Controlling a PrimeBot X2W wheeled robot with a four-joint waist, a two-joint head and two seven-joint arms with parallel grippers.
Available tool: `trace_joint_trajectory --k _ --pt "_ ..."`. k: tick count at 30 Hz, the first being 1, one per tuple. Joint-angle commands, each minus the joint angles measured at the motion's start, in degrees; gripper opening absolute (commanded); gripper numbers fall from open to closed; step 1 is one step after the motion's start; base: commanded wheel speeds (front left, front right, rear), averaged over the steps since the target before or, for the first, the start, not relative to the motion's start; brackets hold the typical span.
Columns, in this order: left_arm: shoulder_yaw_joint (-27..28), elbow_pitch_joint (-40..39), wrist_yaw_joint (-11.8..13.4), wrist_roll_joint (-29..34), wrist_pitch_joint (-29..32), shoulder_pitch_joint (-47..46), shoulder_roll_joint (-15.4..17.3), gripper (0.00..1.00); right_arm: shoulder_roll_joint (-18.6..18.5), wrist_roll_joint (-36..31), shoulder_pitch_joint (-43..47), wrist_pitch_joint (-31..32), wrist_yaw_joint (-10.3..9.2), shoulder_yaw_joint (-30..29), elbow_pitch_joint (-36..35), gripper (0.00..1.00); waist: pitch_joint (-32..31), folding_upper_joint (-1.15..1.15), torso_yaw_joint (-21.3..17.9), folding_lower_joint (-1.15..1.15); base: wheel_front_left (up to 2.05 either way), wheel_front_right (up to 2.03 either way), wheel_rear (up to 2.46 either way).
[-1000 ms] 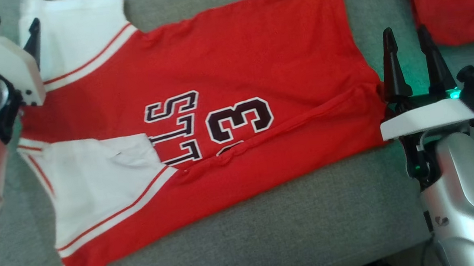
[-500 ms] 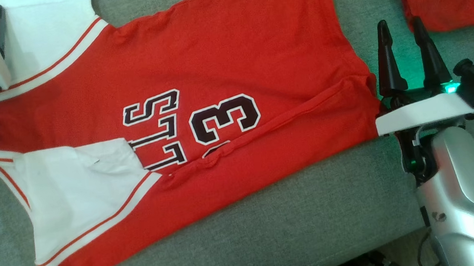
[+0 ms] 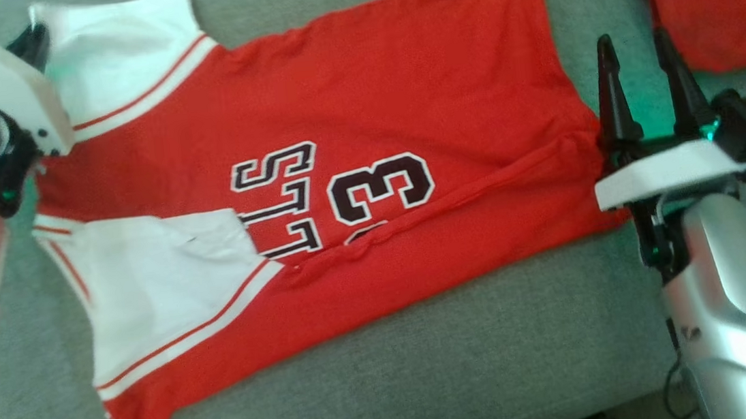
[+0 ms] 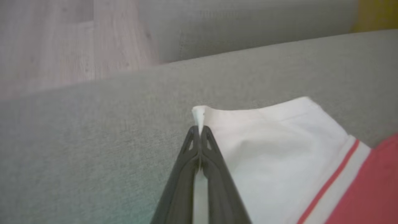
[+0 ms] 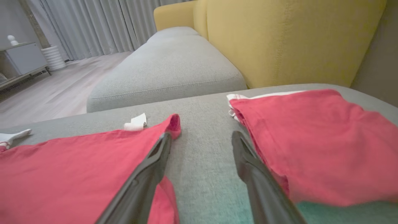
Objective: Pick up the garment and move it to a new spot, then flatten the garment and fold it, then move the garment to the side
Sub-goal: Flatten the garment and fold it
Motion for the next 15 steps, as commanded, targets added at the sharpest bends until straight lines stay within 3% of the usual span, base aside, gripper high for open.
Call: trace_joint_trajectory --k 1,11,15 --pt "1.3 -1.9 0.1 0.1 -1.7 -2.3 2.1 0.0 -0.2 -0.9 -1.9 0.5 -0.1 0.6 -1.6 1.0 -1.7 0.0 1.7 0.0 0.0 0.0 0.0" --pt "-5.1 -10.4 0.1 2.0 -14.6 0.7 -0.6 0.0 -0.7 -11.3 -10.2 14.9 -0.1 -3.0 3.1 1.0 -7.2 0.0 10.7 0.0 0.0 0.0 0.0" --pt "-7.8 -15.7 0.1 2.8 -16.4 3.7 -0.5 0.0 -3.9 -17.3 -15.0 21.8 -0.1 -1.7 8.0 1.0 -7.4 0.0 13.1 0.0 0.0 0.0 0.0"
